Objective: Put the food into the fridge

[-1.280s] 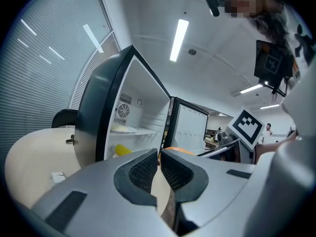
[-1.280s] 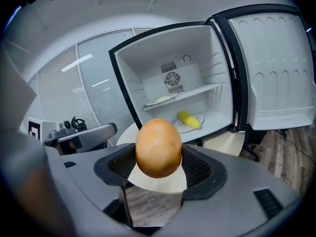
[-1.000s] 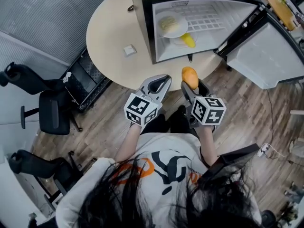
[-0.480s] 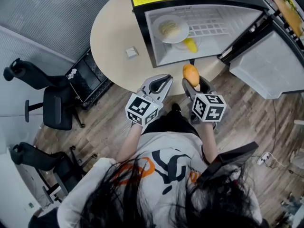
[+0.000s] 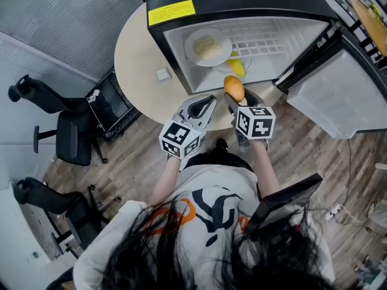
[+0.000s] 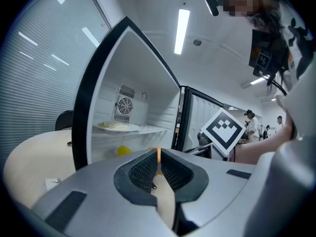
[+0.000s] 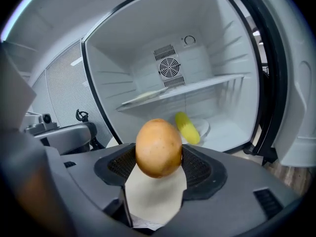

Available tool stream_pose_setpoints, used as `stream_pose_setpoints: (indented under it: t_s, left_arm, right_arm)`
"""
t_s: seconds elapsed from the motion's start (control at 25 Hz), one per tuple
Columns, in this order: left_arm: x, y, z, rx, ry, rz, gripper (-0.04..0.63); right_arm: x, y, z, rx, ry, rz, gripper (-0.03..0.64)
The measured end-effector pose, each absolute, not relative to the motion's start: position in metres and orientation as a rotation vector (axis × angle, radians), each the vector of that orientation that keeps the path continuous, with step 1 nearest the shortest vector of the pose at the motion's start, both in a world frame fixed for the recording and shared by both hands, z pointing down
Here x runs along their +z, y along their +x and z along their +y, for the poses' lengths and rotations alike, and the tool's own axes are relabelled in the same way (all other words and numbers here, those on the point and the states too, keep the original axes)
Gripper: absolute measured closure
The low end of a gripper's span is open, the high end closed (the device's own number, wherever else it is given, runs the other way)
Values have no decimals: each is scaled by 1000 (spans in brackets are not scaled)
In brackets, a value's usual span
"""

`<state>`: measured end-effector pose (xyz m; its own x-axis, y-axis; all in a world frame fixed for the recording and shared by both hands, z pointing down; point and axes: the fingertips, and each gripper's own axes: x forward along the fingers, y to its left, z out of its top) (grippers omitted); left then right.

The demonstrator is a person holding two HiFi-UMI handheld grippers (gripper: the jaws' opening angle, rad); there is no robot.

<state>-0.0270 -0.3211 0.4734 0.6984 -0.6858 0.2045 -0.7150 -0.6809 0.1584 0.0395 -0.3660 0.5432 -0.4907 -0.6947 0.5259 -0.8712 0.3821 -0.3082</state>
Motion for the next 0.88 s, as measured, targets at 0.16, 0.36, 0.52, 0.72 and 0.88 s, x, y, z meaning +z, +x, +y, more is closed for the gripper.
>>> stream_pose_setpoints:
  t_s: [0.16,0.36,0.52,0.72,0.88]
  left_arm:
    - [476,-21,-329,190,2669,-1144,583]
    - [477,-18,-337,198,2654,-1173,583]
    - [478,-23,-341,207,2638,-1207,583]
    - [478,-37,-346,214,2607,-1274,583]
    - [479,-46,-350,225,2588,-1307,583]
  right_arm:
    - [560,37,-389,770,1331,-2304,318]
    - [580,24,-419,728,1294,-2270,318]
    - [584,16,-437,570,1264,-2242,318]
    - [590,10,-456,514,1257,-2227,318]
    - [596,4,-464,457,1254,-2219,318]
